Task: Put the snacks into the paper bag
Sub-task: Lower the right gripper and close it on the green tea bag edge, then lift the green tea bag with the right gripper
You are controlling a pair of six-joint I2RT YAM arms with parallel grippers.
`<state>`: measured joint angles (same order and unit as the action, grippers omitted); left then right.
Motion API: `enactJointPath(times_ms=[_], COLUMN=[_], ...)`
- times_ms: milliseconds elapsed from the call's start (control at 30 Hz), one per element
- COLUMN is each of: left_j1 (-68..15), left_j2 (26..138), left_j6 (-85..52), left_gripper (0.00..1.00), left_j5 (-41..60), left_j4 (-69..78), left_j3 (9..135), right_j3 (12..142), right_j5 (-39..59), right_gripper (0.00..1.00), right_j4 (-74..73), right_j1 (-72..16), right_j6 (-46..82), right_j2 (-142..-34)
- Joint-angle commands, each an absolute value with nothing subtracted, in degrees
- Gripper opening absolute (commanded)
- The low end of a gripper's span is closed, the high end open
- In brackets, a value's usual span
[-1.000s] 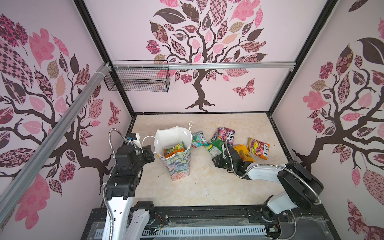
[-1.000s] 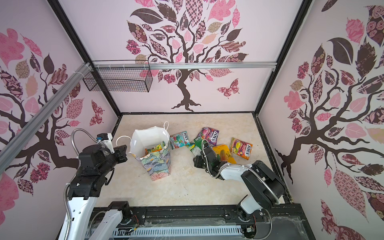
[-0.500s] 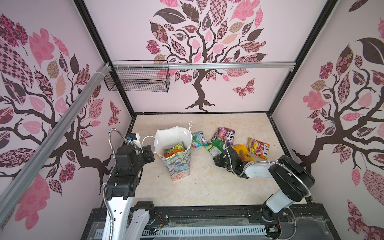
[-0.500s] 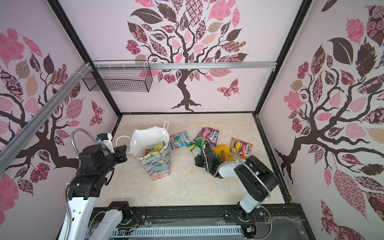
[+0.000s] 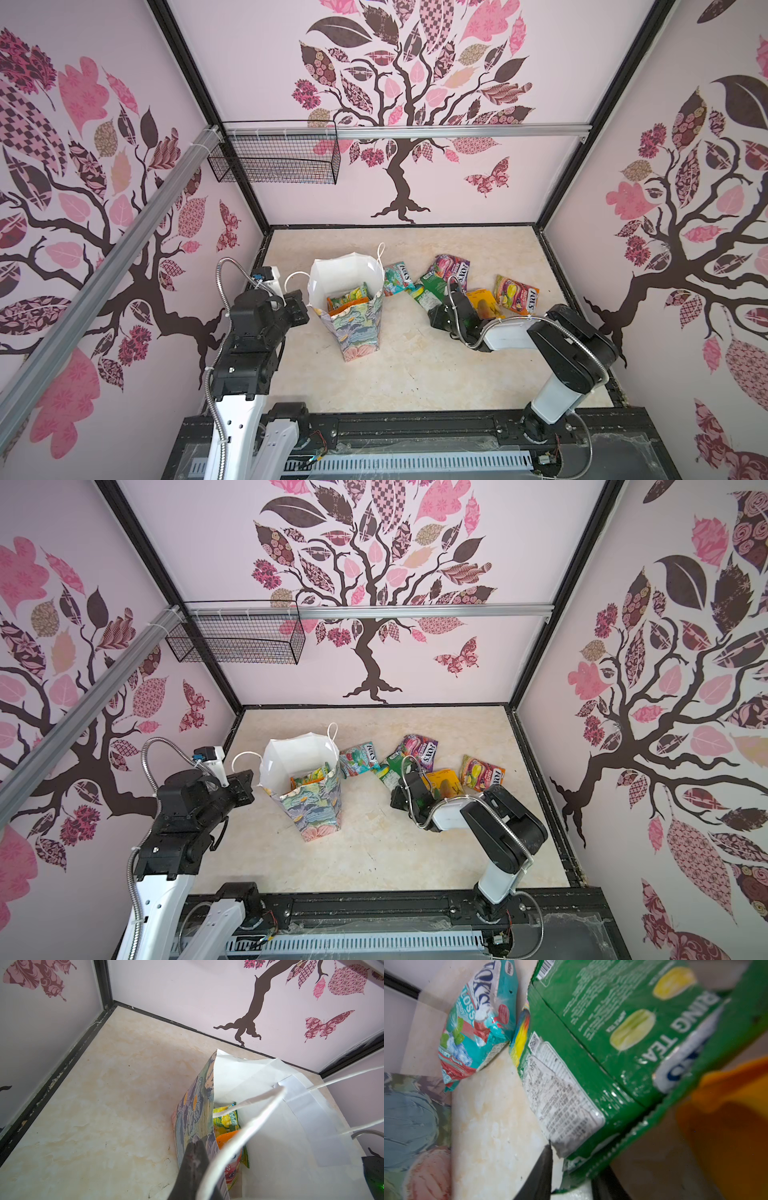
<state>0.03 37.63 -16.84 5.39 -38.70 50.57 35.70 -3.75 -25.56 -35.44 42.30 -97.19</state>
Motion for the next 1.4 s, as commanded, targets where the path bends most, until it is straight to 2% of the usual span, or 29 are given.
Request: enactJointPath(times_ms=[0, 133, 233, 533, 1367], left_j1=[0.2, 0.2, 0.2, 0.2, 0.2], left_j2=[37.2, 37.3, 37.3, 37.6, 36.9], left_j6=[-16.3, -16.3, -16.2, -16.3, -16.5], left_gripper=[0.03, 0.03, 0.03, 0.03, 0.03], left_j5=[5.2, 5.1, 5.1, 4.9, 4.9], left_j4=[-38.7, -38.7, -38.6, -38.8, -38.8], left_j3=[51.9, 51.9, 52.1, 52.2, 51.7], right_j3=[36.2, 36.4, 36.8, 39.5, 39.0], right_j5=[-4.1, -3.8, -3.8, -2.0, -2.9], right_gripper=[0.21, 0.06, 0.0, 0.0, 0.0], right_j4=[-26.4, -25.9, -24.8, -16.1, -6.1], right_j1=[-35.1, -35.0, -35.1, -35.1, -35.2], right_j6=[42.9, 42.6, 41.9, 38.9, 34.9], right_j2=[-98.4, -97.6, -96.6, -91.1, -75.1])
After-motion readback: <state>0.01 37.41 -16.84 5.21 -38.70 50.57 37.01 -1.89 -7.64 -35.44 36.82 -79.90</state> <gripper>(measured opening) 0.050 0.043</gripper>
